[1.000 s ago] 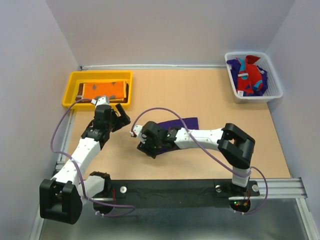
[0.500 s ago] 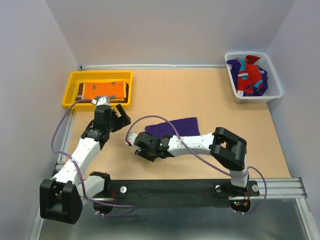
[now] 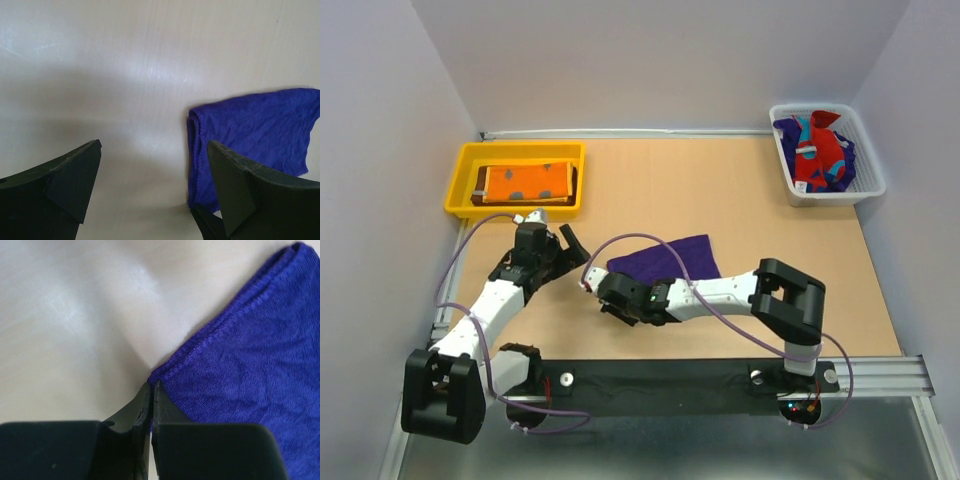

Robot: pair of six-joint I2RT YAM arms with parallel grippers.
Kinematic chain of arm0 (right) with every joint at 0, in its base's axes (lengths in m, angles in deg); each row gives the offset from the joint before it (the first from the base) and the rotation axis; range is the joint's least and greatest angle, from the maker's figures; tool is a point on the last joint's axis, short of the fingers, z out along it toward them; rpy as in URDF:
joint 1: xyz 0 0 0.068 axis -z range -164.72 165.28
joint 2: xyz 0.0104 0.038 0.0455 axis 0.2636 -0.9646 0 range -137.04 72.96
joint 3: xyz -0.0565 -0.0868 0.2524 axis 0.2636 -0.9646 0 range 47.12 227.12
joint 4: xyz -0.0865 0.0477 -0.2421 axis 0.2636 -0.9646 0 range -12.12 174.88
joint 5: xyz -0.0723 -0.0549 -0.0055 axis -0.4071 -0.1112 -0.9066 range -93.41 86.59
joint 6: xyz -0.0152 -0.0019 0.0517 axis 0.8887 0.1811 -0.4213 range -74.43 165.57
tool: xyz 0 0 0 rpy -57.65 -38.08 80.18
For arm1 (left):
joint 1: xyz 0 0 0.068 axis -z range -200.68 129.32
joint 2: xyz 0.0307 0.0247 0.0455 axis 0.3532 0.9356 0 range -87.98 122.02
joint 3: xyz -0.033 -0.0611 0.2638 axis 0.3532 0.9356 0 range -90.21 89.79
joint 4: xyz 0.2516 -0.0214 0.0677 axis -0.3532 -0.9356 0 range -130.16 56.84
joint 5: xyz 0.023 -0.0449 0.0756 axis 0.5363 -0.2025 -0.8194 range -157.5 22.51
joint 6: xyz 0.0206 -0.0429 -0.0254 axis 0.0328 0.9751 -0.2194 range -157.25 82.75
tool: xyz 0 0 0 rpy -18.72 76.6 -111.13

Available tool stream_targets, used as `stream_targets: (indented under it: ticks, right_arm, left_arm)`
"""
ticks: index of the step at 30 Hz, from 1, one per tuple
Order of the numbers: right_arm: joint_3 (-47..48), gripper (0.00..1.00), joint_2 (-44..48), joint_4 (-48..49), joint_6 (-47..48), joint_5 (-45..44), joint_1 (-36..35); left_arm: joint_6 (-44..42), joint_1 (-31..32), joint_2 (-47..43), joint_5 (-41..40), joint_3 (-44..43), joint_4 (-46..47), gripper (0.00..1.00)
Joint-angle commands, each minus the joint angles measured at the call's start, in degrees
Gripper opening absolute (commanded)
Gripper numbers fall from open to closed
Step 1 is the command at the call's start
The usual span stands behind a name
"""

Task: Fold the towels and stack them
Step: Neatly place the folded towel into the bin

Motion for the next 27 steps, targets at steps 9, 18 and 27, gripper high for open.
stream_targets:
  ticks: [9,18,27]
  right_arm:
    - [-11.1,0.01,13.7,18.4,-8.8,1.9,5.0]
    - [-14.5,0.00,15.8,21.9,-10.8,2.0,5.9]
    - [-15.1,0.01,16.4,23.0,-11.2,1.7,6.0]
  left_arm:
    - [9.8,3.1,2.4,10.9,3.9,10.4,0.99]
    - [19.7,13.3,9.5,8.8,5.0,19.8,0.99]
    - [24.9,16.4,15.5,7.0,7.3,24.3,0.98]
